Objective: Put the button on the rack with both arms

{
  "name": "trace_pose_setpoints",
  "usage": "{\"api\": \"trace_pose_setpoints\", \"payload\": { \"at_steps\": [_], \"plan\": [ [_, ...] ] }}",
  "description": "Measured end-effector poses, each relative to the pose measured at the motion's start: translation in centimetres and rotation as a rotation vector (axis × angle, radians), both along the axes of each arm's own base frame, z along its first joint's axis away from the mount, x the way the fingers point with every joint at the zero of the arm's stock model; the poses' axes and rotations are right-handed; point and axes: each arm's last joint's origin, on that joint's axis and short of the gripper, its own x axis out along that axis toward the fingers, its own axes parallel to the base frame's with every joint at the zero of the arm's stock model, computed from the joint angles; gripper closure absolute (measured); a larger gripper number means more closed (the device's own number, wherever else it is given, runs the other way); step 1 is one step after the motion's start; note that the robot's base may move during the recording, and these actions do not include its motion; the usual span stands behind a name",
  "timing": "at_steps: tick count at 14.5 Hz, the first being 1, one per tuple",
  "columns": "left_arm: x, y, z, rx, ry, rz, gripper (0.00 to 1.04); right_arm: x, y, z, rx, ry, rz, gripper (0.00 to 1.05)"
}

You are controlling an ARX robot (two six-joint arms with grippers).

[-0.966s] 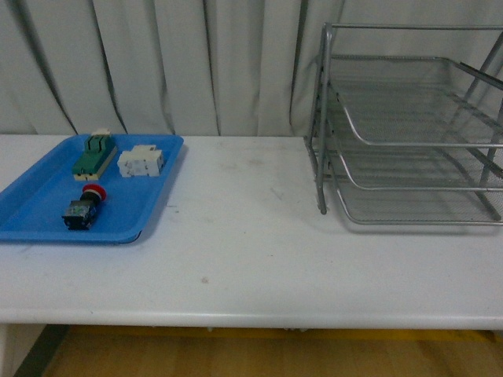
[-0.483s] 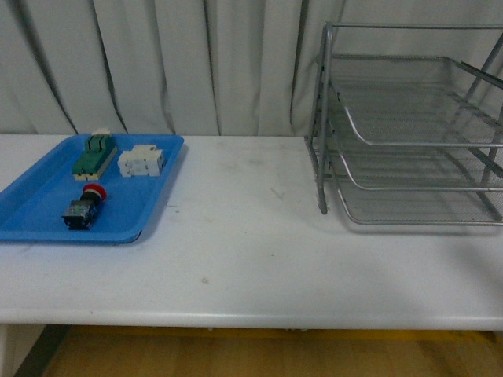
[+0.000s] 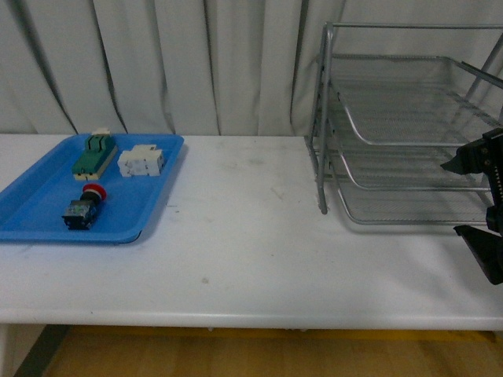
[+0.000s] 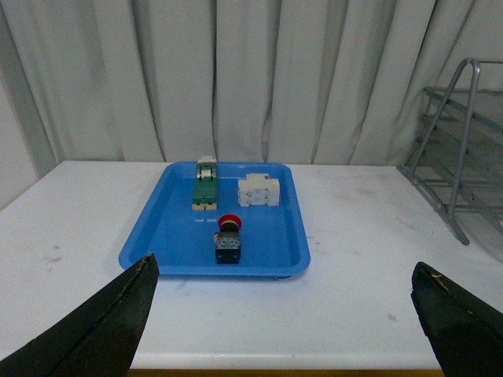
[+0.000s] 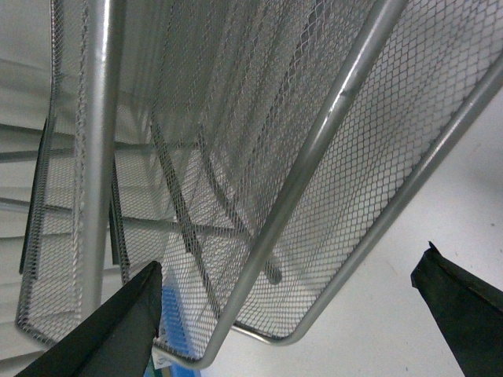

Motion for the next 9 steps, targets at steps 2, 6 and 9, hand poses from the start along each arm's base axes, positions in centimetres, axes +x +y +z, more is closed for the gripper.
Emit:
{"api": "trace_pose_setpoints", "payload": {
  "at_steps": [2,6,9],
  "plan": [
    [0.0,0.0,0.0,0.000,0.000,0.000,0.07,1.2,0.0,-0.3,0.000,-0.004,-0.008,0.06],
    [0.0,0.0,0.0,0.000,0.000,0.000,0.07,3.7,0.7,-1.3,-0.003,0.032,-0.024,0.20],
    [0.0,0.0,0.0,0.000,0.000,0.000,0.07,4.6,1.2,-1.9,0.009,0.019,-0.039,0.48]
  ]
}}
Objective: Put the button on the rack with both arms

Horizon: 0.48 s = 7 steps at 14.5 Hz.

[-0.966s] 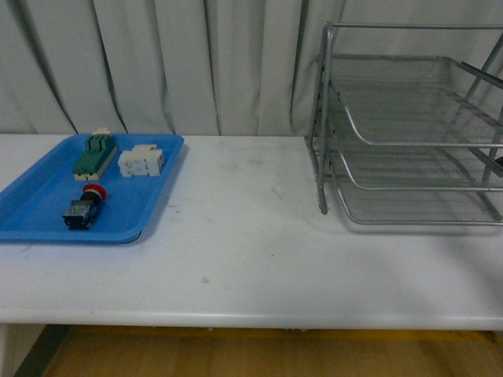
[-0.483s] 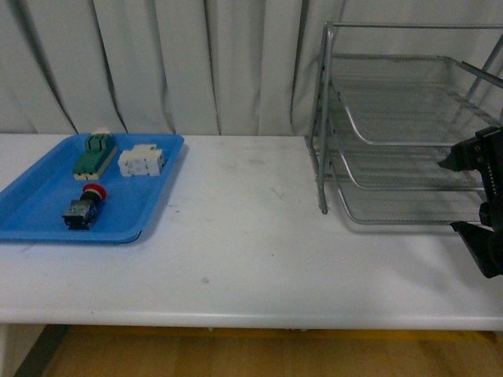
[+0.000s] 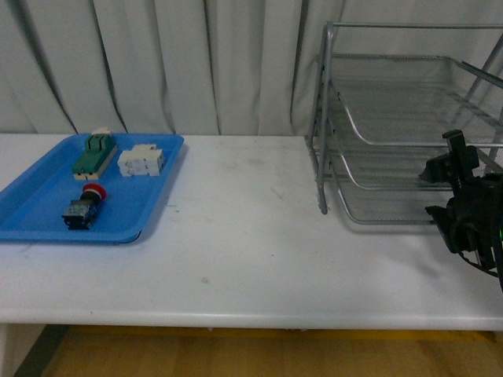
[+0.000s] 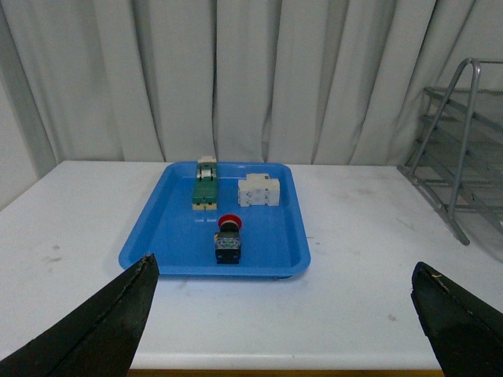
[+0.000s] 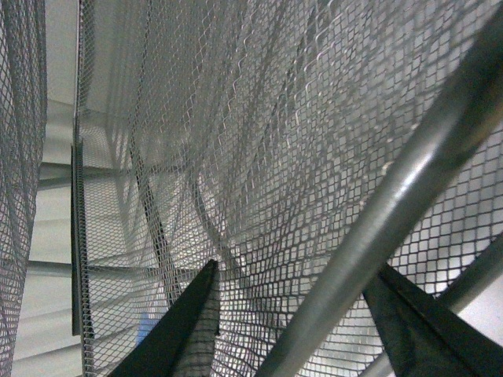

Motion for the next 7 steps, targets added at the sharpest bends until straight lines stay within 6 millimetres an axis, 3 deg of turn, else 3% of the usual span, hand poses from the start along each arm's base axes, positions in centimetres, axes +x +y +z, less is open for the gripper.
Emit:
{"api": "trace_pose_setpoints", "payload": {
  "at_steps": [3,4,5,7],
  "plan": [
    [0.0,0.0,0.0,0.000,0.000,0.000,0.07,-0.5,0.2,0.0,0.052,-0.054,-0.023,0.84],
    [0.0,0.0,0.0,0.000,0.000,0.000,0.07,-4.9,-0.3,-0.4,0.206,-0.077,-0.070,1.01],
    [0.0,0.0,0.0,0.000,0.000,0.000,0.07,-9.1,-0.4,-0.5,0.232,-0.078,-0.065,1.01],
    [0.0,0.0,0.0,0.000,0.000,0.000,0.07,-12.4,-0.5,-0.7,0.235,-0.054,-0.056,1.01]
  ]
}}
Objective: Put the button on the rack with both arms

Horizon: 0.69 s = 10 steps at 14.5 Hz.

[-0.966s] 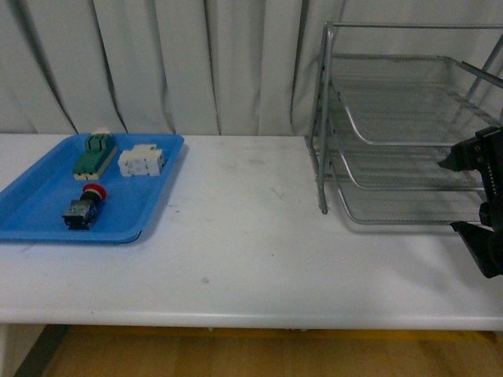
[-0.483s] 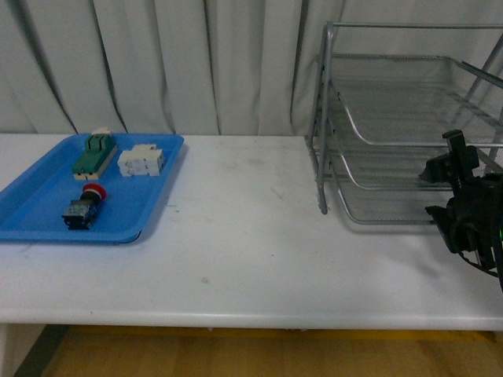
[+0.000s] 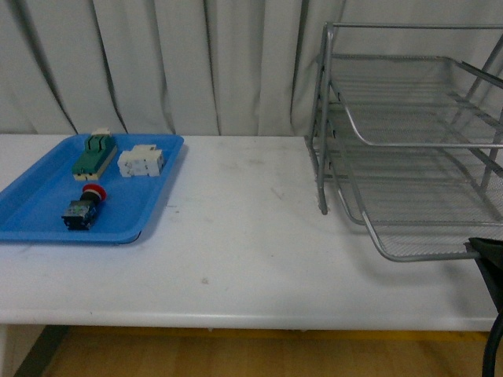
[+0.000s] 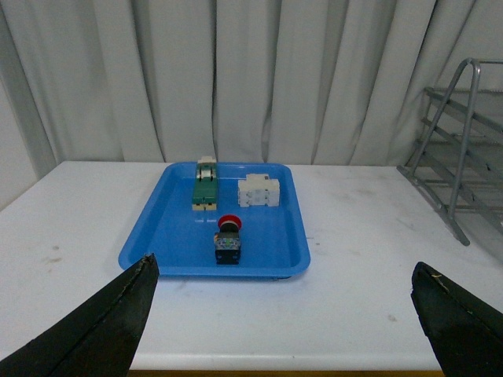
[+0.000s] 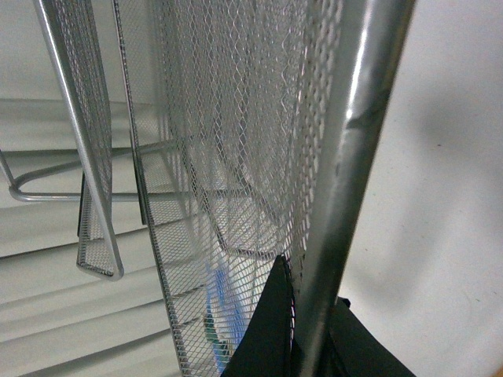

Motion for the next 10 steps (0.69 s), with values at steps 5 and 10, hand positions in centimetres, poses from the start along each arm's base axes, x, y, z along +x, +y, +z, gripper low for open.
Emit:
{"api": "trace_pose_setpoints", "payload": {
  "at_steps": [5,10],
  "plan": [
    [0.0,0.0,0.0,0.000,0.000,0.000,0.07,-1.3,-0.2,0.8,-0.129,-0.013,0.051,0.58],
    [0.0,0.0,0.0,0.000,0.000,0.000,0.07,-8.2,0.9,3.5,-0.390,0.060,0.156,0.07]
  ]
}}
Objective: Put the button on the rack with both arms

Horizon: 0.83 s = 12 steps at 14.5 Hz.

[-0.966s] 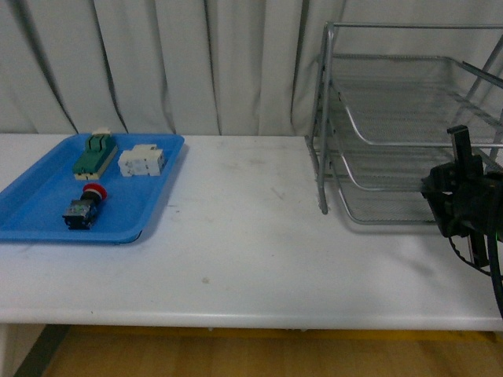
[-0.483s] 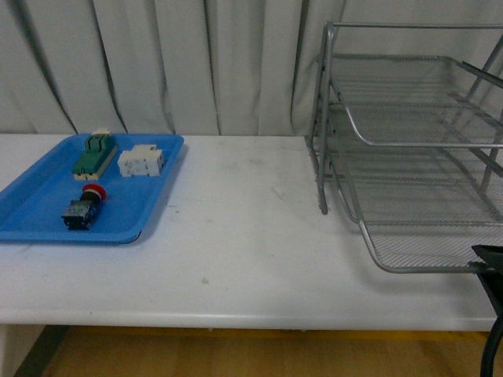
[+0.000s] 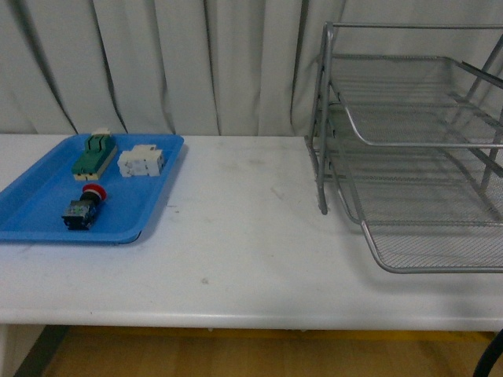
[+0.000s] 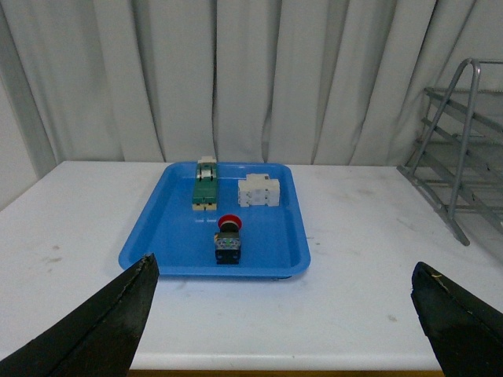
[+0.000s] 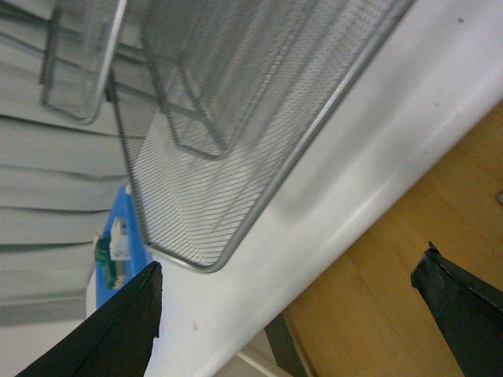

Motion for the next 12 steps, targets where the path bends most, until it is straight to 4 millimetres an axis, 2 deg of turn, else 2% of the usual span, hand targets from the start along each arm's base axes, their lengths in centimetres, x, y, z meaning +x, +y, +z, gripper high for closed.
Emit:
{"api": "trace_pose_setpoints", "payload": {
  "at_steps": [1,2,3,5,6,8,9,12],
  "plan": [
    [0.0,0.0,0.0,0.000,0.000,0.000,0.07,-0.4,-0.1,-0.3,-0.282,-0.119,0.023,0.20],
    [0.0,0.0,0.0,0.000,0.000,-0.001,0.07,-1.6,-0.5,-1.8,-0.436,-0.037,0.084,0.29],
    [0.0,0.0,0.0,0.000,0.001,0.002,0.07,-3.5,-0.8,-2.4,-0.630,0.009,0.191,0.40],
    [0.0,0.0,0.0,0.000,-0.001,-0.001,0.07,-3.0,-1.1,1.9,-0.893,-0.278,0.176,0.64],
    [0.0,0.0,0.0,0.000,0.000,-0.001,0.07,-3.1,-1.9,3.1,-0.962,-0.353,0.179,0.79],
    [0.0,0.0,0.0,0.000,0.000,0.000,0.07,-3.6,-2.3,5.0,-1.012,-0.447,0.116,0.97],
    [0.0,0.0,0.0,0.000,0.000,0.000,0.07,-4.0,-2.3,5.7,-1.026,-0.469,0.112,1.03],
    [0.0,0.0,0.0,0.000,0.000,0.000,0.07,-5.1,-2.3,6.7,-1.038,-0.473,0.112,1.03]
  ]
}}
